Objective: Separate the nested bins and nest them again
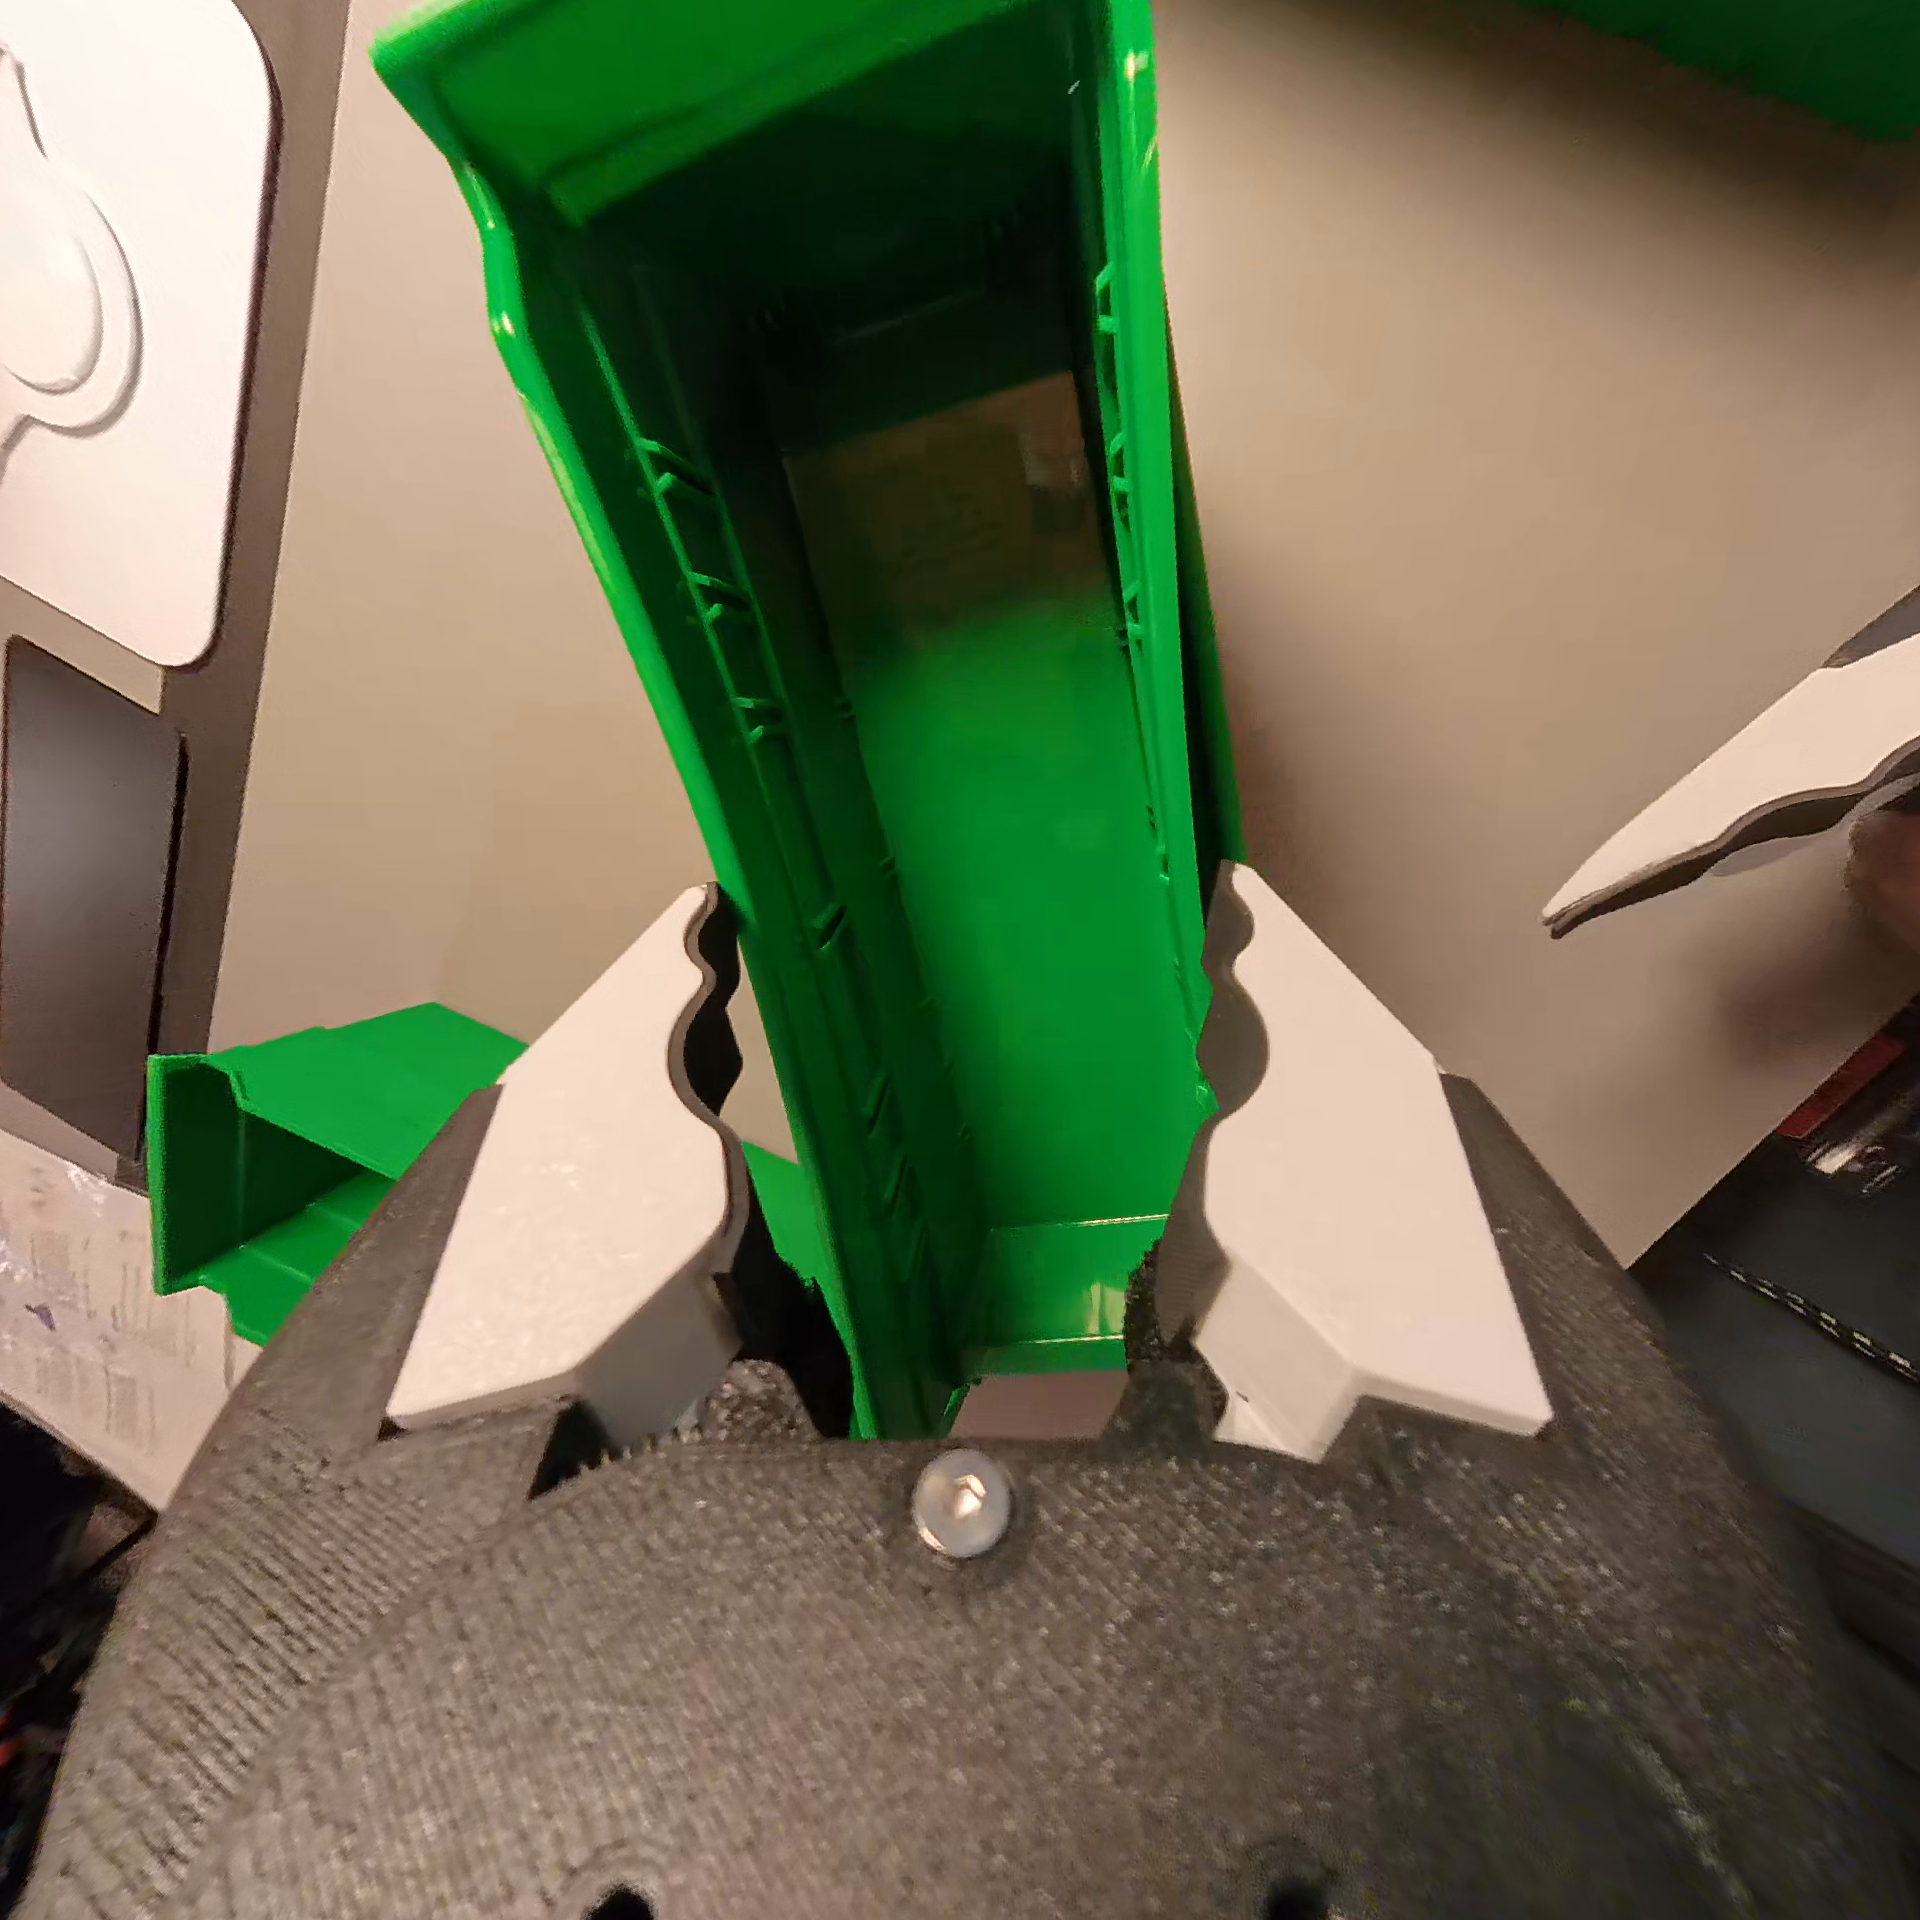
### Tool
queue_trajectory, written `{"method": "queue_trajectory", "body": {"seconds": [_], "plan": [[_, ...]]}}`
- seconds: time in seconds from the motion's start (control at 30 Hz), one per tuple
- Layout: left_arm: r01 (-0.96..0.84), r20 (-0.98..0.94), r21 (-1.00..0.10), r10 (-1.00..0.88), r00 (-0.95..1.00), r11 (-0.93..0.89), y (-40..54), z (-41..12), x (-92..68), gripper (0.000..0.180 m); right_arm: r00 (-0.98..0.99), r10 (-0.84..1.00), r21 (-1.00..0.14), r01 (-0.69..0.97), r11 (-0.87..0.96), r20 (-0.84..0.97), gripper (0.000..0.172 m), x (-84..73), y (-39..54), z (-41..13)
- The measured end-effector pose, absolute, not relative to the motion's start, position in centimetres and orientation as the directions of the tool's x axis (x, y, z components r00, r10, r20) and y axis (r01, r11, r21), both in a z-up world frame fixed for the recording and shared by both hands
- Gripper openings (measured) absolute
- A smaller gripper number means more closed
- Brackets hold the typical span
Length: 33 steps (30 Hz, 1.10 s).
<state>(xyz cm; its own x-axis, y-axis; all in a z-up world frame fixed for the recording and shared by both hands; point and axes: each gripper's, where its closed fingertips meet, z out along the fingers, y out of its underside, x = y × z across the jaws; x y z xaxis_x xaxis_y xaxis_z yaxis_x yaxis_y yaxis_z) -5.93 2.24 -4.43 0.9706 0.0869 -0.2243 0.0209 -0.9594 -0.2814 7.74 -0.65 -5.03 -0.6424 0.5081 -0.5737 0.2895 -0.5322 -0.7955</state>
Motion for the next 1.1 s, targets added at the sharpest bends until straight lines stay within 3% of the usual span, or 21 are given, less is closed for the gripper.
{"method": "queue_trajectory", "body": {"seconds": [0.27,0.6,0.77,0.9,1.1], "plan": [[0.032,-0.248,-0.333,0.120,0.961,-0.942,2.6,-1.3,-6.6,0.091,-0.640,0.511,-0.797,0.291,-0.529,-0.573,0.084,7.7,-0.7,-5.1],[0.045,-0.124,-0.493,0.122,0.985,-0.869,4.8,6.5,-3.3,0.091,-0.649,0.487,-0.780,0.284,-0.557,-0.584,0.084,7.9,-0.3,-4.7],[0.080,0.044,-0.497,0.067,0.997,-0.864,5.9,4.5,1.4,0.091,-0.690,0.438,-0.762,0.259,-0.594,-0.576,0.085,9.8,1.6,-3.4],[0.080,0.100,-0.468,0.037,0.994,-0.880,6.4,1.4,4.5,0.093,-0.658,0.520,-0.807,0.244,-0.537,-0.545,0.085,11.8,4.8,-2.6],[0.075,0.093,-0.417,0.040,0.995,-0.906,6.5,-2.5,6.4,0.093,-0.511,0.656,-0.831,0.362,-0.423,-0.556,0.084,13.3,6.9,-5.9]]}}
